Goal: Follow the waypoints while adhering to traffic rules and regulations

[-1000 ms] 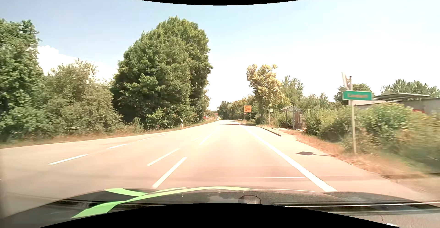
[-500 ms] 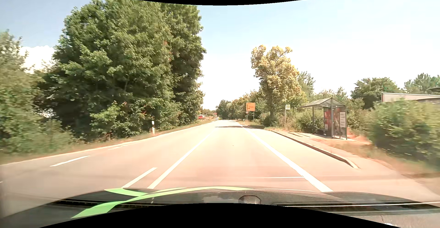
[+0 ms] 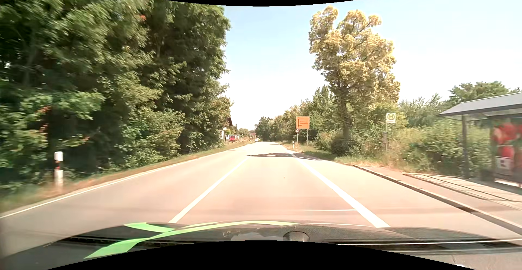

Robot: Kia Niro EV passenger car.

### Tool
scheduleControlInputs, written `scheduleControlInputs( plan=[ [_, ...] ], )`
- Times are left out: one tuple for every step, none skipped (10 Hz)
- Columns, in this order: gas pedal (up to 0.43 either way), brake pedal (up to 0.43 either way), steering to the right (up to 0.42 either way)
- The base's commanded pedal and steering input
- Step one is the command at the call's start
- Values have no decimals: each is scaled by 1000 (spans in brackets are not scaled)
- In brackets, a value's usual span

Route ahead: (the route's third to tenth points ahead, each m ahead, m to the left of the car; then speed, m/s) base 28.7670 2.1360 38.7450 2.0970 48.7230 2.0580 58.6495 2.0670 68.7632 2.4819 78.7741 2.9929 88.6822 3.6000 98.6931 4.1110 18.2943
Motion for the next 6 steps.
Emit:
scheduleControlInputs(
  plan=[
    [110, 0, 0],
    [110, 0, 0],
    [110, 0, 0],
    [110, 0, -1],
    [98, 0, -2],
    [87, 0, -4]
  ],
)
